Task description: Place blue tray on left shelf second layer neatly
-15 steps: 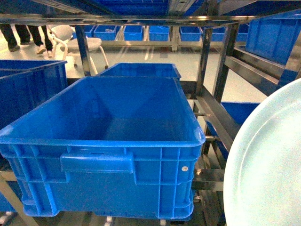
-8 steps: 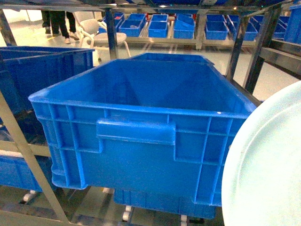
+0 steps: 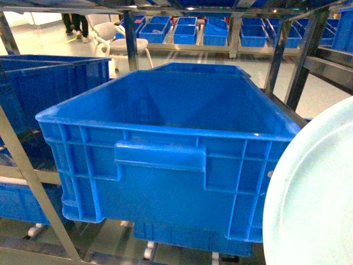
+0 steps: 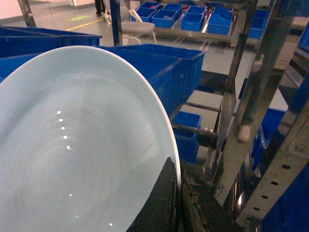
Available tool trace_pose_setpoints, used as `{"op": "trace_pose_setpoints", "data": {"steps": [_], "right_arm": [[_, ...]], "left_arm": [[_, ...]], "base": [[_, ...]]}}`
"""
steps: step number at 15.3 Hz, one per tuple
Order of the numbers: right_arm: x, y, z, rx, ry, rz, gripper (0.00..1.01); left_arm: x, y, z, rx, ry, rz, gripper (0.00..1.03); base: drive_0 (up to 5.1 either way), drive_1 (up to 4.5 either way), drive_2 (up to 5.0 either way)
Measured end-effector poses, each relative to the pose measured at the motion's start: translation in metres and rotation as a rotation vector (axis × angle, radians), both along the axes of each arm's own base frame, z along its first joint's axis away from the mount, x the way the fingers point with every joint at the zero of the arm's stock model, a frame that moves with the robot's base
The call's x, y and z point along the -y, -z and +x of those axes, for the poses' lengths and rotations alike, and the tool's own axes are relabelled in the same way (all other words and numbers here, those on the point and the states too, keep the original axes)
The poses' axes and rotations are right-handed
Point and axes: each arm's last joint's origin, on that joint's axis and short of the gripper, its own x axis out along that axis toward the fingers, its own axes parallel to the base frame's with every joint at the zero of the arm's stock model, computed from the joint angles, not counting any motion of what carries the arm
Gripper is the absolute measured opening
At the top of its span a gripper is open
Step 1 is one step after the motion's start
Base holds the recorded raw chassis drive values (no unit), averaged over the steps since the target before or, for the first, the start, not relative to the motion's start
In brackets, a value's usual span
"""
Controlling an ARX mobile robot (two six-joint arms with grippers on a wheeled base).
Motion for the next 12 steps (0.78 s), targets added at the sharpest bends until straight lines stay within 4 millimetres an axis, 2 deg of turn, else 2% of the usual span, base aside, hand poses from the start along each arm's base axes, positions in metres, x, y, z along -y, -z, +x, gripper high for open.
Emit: {"op": "trace_pose_setpoints", "data": {"steps": [12], "right_arm": [[0.0001, -0.0010, 0.0001, 0.007, 0.001, 0.000, 0.02]], "left_arm": [[0.0000, -0.0001, 0.0000, 0.001, 0.002, 0.000, 0.98]], "base": [[1.7, 1.66, 1.7]]}}
